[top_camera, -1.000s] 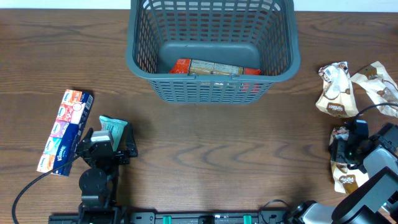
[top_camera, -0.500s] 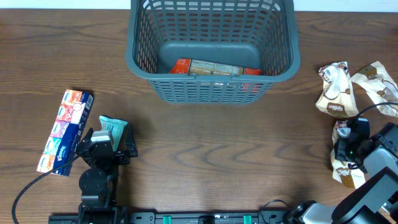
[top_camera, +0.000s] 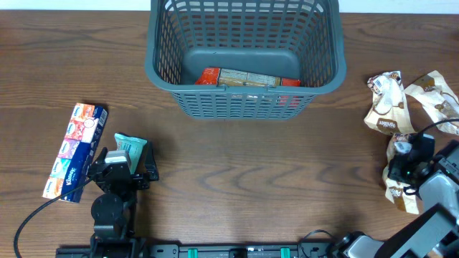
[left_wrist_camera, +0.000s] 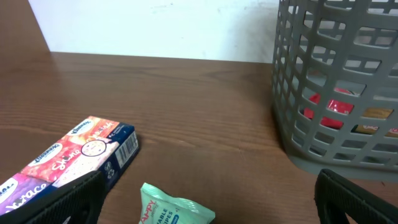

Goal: Pack container
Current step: 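Lift the mushroom pouch with the right gripper over the basket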

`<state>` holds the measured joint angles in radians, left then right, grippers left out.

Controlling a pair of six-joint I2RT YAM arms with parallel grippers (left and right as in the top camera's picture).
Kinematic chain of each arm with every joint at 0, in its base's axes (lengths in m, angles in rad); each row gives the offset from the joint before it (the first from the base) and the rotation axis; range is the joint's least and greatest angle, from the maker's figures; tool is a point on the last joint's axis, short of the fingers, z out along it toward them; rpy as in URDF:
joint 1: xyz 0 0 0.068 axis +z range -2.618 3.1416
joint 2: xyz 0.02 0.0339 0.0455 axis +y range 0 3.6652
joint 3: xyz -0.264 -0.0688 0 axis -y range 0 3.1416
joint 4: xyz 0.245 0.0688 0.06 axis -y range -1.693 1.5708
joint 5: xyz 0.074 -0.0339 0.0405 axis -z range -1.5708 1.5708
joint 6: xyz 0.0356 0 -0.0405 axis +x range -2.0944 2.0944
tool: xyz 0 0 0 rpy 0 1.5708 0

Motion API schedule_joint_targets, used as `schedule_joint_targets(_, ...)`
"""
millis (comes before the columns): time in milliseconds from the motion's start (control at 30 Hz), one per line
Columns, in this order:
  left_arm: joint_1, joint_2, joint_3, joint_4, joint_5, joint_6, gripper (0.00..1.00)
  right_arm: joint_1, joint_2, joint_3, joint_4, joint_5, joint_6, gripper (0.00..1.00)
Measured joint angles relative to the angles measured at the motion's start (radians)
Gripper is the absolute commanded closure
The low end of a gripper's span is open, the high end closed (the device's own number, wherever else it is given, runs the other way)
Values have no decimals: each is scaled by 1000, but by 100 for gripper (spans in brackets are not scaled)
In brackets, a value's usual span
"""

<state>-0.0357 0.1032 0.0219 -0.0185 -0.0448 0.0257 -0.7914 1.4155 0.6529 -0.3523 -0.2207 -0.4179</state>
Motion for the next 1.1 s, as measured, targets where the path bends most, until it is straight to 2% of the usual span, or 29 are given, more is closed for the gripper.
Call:
schedule_joint_targets(367,0,0,0,0,0,0,1,0,-267,61,-10,-76,77,99)
schedule_joint_targets(567,0,0,0,0,0,0,1,61,-348,209,-59,-151,131,99)
schedule_joint_targets(700,0,0,0,0,0,0,1,189,-327,391,-70,-157,146,99)
schedule_joint_targets(900,0,0,0,0,0,0,1,409,-183,724,-78,-166,142,99)
schedule_joint_targets(1100,0,0,0,0,0,0,1,649,17,1001,-145,-169,26,99)
